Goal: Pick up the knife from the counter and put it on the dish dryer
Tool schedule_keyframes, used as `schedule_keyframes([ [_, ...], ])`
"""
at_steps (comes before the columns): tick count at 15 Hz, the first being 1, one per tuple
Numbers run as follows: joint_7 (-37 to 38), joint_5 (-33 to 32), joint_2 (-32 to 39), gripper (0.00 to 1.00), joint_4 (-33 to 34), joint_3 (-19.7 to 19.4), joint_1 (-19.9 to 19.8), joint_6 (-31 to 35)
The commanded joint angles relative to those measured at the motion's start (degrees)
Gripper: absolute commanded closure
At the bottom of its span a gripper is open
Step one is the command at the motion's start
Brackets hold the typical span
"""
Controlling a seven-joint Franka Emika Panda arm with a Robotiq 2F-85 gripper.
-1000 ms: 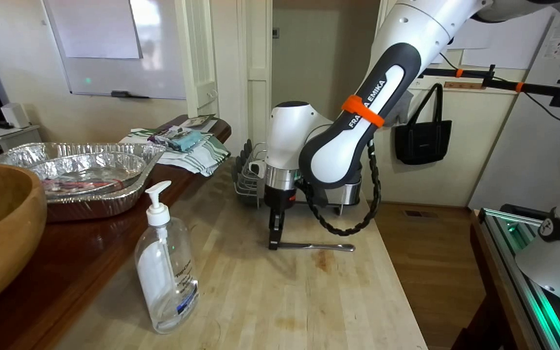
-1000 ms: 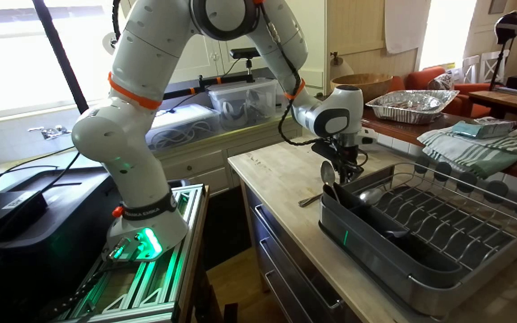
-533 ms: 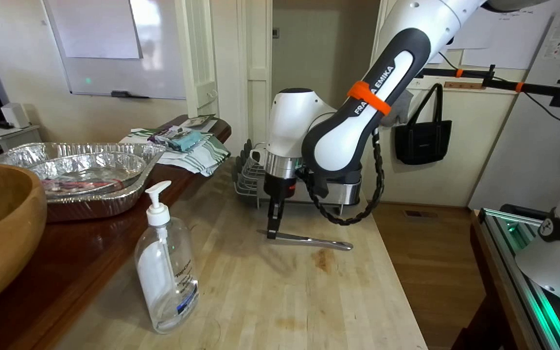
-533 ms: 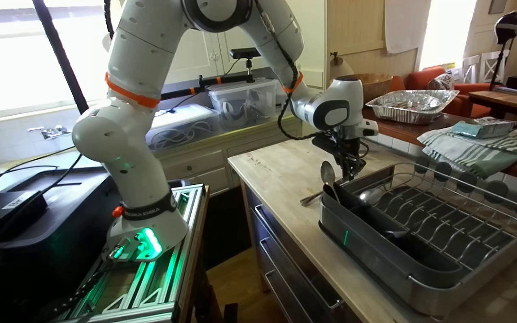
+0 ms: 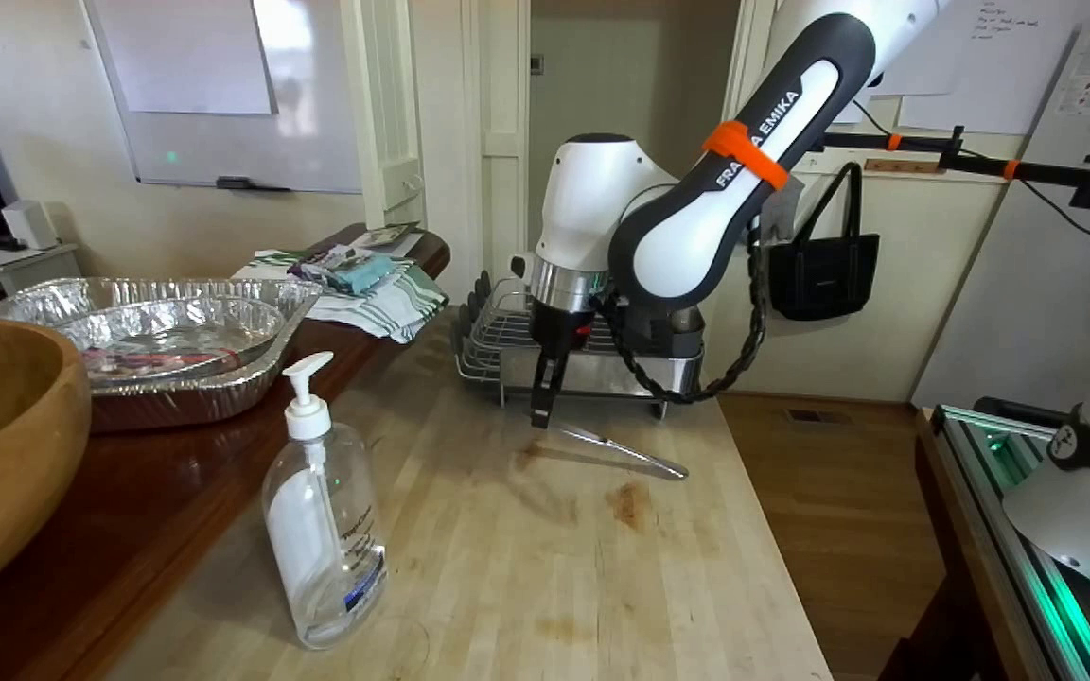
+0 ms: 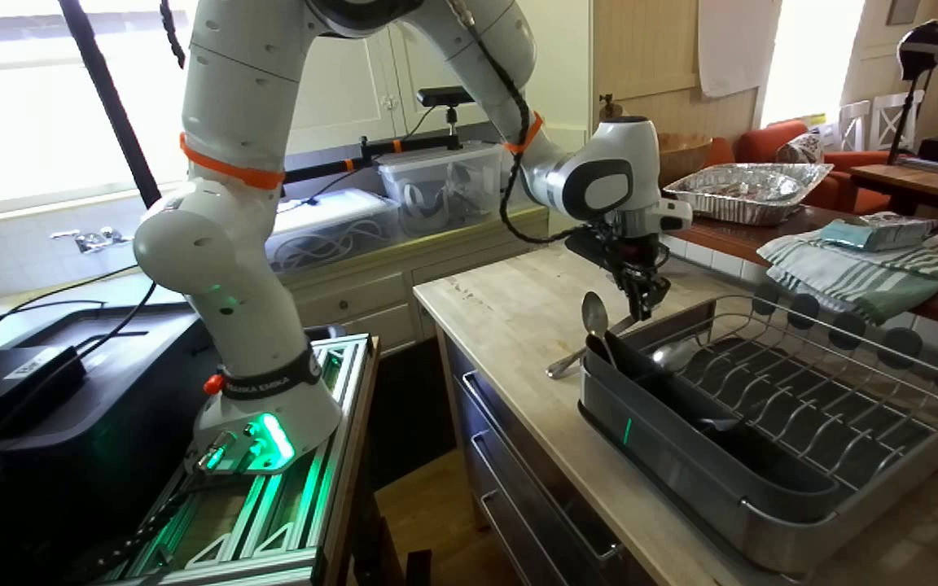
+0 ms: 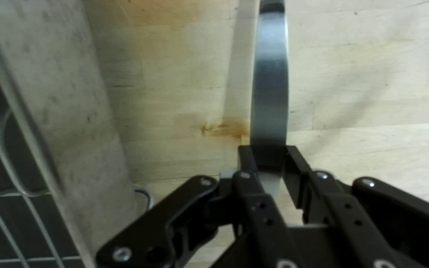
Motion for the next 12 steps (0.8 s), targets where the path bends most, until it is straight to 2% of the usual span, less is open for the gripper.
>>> schedule_keyframes([
  [1, 3.87, -2.14, -3.16, 0.94, -3.34, -2.45, 1.43, 0.76],
  [7, 4.79, -1.65, -1.21, 0.94, -2.14, -3.2, 0.84, -0.61],
  [12, 4.24, -0.5, 1.78, 0.94, -0.44, -2.24, 0.37, -0.03],
])
